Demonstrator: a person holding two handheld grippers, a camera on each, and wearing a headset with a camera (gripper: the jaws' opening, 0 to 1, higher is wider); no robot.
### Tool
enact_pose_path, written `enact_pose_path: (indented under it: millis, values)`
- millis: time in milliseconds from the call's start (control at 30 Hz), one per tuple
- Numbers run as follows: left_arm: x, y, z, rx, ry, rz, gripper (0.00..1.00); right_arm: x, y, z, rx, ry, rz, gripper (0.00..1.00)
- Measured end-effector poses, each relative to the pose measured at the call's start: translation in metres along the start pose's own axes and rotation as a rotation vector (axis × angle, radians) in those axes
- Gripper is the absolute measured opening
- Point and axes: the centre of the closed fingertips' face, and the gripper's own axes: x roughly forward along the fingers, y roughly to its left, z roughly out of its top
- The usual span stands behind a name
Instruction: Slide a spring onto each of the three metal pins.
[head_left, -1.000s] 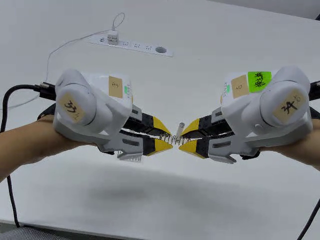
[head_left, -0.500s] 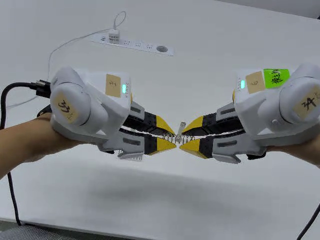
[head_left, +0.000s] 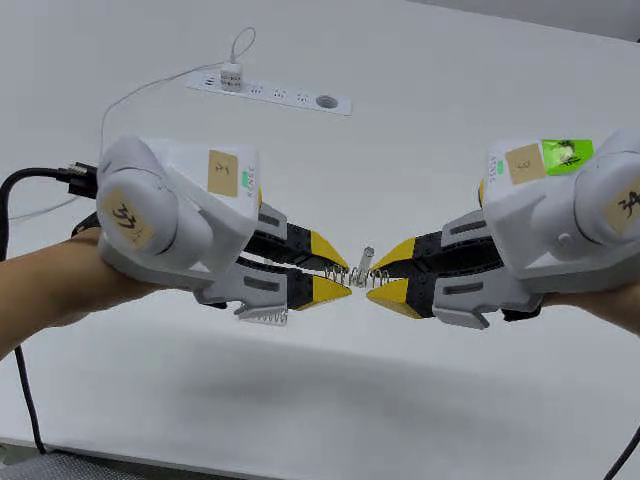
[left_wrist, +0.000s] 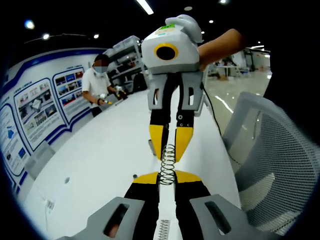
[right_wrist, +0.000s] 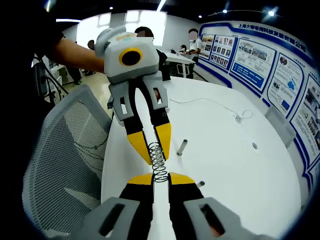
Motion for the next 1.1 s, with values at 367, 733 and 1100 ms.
enact_pose_path:
  millis: [367,733,1100]
  values:
    - [-0.002,0.001,0.003,-0.001,-0.021,0.010,0.10,-0.008,0.002,0.013,0.031,-0.059,0.021,0.11]
    - [-0.006,0.001,0.003,0.018,-0.020,0.027,0.10,-0.009,0.003,0.024,0.044,-0.110,0.035,0.11]
    - [-0.007,0.007,0.001,0.017,-0.022,0.039,0.10,-0.009,0.000,0.036,0.105,-0.165,0.033,0.11]
